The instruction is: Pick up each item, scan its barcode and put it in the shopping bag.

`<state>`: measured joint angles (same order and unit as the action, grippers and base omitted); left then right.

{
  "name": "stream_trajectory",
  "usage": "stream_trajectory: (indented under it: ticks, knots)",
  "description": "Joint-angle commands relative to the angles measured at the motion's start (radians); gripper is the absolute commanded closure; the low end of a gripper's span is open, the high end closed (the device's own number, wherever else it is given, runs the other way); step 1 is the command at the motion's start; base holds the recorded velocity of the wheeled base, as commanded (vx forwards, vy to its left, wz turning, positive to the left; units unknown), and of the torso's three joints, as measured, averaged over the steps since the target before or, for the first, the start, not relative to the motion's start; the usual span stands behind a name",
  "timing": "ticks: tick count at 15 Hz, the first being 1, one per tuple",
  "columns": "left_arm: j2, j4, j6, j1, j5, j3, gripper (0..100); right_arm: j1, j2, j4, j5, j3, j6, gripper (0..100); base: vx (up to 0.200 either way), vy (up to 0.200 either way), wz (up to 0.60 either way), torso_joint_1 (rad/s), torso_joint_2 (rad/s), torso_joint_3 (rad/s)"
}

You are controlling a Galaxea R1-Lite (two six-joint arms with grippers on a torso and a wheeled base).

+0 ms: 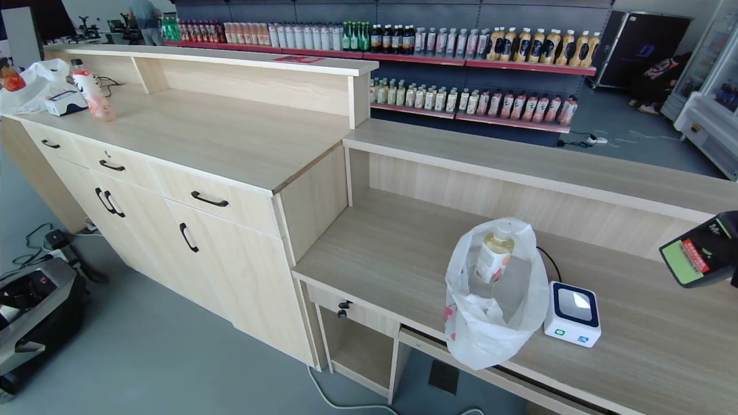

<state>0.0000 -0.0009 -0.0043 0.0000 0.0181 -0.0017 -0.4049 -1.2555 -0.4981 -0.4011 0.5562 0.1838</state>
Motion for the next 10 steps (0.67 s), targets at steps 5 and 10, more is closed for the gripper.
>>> stream_trajectory:
  ticks: [5,10]
  knots:
    - [0.000,-0.001,0.000,0.000,0.000,0.000,0,-0.081,-0.372,0.058,-0.147,0.128,-0.376,100,0.000,0.000,0.00,0.000,0.00,0.000]
    - [0.002,-0.001,0.000,0.000,0.000,0.000,0,-0.152,-0.528,0.003,-0.371,0.159,-0.221,100,0.000,0.000,0.00,0.000,0.00,0.000]
